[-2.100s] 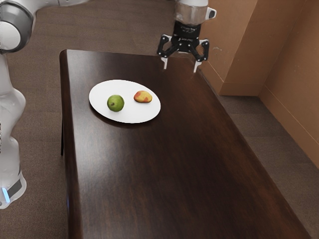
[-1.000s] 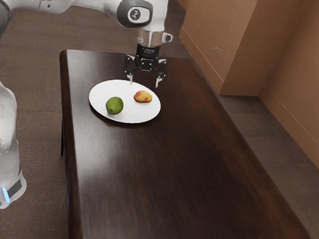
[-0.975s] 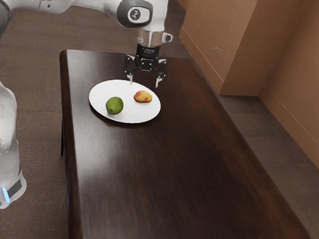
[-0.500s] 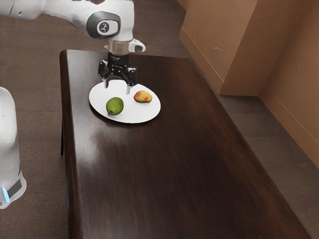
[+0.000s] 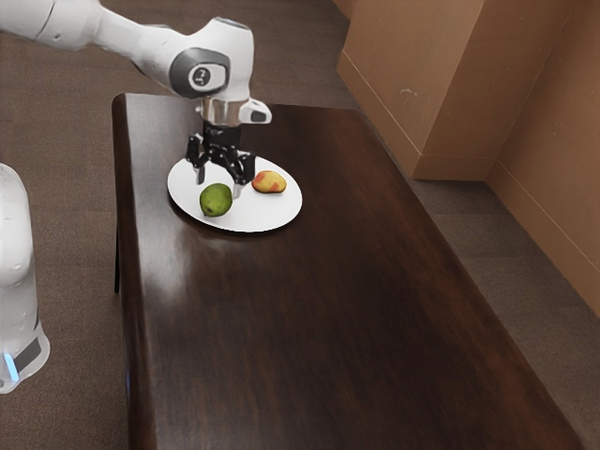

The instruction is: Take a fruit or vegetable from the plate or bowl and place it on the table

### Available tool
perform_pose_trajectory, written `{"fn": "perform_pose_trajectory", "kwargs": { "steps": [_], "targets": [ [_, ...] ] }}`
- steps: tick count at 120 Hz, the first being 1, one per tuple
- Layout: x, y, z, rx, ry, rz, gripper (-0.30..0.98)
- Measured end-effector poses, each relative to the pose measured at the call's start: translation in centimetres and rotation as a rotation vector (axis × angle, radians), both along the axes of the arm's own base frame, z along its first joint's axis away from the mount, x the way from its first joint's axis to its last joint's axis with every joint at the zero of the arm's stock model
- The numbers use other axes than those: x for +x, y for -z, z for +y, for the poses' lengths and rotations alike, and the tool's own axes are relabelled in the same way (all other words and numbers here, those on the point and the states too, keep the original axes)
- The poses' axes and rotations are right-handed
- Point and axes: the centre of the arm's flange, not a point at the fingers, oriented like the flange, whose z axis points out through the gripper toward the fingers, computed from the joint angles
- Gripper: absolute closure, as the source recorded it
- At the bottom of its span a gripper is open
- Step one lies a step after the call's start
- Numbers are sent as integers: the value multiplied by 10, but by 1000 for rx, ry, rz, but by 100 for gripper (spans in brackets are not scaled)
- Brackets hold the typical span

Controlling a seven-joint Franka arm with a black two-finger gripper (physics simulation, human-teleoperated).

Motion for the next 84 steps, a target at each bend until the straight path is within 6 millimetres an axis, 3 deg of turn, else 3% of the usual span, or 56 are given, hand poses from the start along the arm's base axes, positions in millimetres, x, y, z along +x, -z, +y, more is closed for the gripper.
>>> {"fn": "perform_pose_trajectory", "kwargs": {
  "steps": [84],
  "targets": [
    [13, 33, 14, -14, 36, -1, 0]
  ]
}}
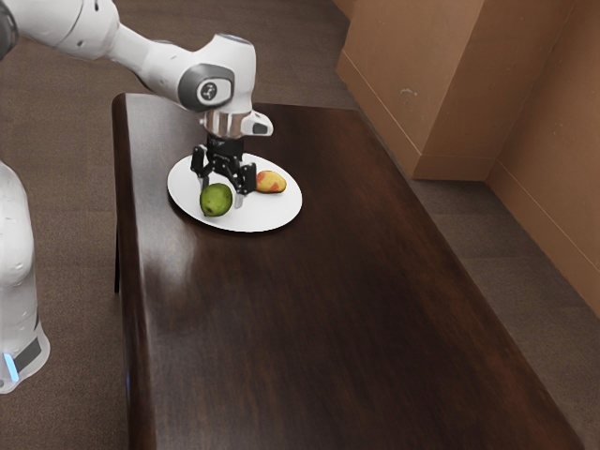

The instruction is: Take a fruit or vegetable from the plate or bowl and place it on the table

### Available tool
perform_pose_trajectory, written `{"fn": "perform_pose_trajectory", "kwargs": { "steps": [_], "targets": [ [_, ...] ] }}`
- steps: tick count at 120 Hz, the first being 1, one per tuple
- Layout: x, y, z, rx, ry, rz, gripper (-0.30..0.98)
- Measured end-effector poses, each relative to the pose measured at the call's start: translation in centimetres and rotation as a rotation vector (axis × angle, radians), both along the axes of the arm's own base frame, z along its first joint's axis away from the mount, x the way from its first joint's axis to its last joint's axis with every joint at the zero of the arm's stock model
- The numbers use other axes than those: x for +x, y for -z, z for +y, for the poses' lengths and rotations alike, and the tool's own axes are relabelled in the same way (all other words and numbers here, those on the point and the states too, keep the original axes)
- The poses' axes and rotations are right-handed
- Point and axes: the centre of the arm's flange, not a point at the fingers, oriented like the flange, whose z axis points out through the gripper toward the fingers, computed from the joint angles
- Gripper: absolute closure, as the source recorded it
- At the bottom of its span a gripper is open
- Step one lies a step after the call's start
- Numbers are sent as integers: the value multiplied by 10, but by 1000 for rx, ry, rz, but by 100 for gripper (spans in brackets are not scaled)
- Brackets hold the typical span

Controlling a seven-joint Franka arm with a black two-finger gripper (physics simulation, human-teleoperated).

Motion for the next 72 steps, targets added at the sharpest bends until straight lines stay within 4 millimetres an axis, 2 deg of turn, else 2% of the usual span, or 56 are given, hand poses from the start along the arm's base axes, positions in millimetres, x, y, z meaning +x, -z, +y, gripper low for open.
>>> {"fn": "perform_pose_trajectory", "kwargs": {
  "steps": [32, 56, 72],
  "targets": [
    [4, 12, 1, -3, 10, 14, 1],
    [5, 12, 1, -3, 2, 9, 28],
    [7, 10, 0, 7, -1, 6, 36]
  ]
}}
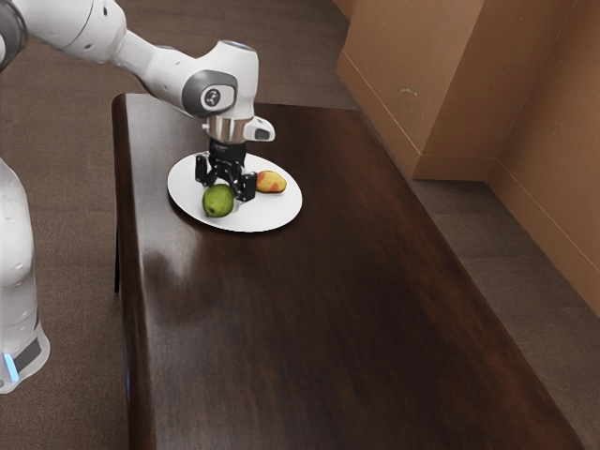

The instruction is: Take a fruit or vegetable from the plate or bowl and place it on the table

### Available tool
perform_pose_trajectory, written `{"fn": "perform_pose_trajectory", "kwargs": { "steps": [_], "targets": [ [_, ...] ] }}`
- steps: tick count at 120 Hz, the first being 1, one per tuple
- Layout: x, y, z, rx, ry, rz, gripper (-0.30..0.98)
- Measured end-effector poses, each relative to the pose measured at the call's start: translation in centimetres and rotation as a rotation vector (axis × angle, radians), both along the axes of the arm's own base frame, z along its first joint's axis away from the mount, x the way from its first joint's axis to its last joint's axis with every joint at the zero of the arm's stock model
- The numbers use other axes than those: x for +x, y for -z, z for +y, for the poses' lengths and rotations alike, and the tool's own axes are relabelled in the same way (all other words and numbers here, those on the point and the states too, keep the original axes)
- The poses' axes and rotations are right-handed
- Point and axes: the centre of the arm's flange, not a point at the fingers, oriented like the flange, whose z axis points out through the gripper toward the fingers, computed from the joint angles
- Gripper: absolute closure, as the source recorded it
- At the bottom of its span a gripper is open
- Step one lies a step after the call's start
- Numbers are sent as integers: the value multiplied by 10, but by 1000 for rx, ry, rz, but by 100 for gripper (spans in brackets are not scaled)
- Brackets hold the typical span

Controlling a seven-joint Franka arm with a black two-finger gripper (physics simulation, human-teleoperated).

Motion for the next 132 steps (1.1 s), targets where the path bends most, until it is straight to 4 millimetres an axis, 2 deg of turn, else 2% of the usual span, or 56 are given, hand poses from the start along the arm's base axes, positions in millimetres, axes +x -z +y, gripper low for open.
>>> {"fn": "perform_pose_trajectory", "kwargs": {
  "steps": [10, 26, 34, 50, 69, 83, 86, 95, 103, 110, 117, 122, 132],
  "targets": [
    [1, -5, -1, 9, -1, -11, 37],
    [12, -42, -23, 31, 42, -88, 38],
    [28, -63, -52, 40, 99, -130, 38],
    [72, -96, -130, 46, 228, -189, 37],
    [131, -104, -218, 20, 311, -206, 38],
    [147, -102, -261, -5, 334, -205, 37],
    [148, -103, -266, -10, 336, -206, 32],
    [149, -110, -277, -35, 328, -217, 19],
    [150, -121, -278, -51, 306, -236, 12],
    [153, -130, -272, -61, 267, -261, 8],
    [158, -143, -256, -98, 165, -294, 5],
    [163, -169, -241, -92, 77, -337, 4],
    [161, -271, -222, -78, -113, -400, 2]
  ]
}}
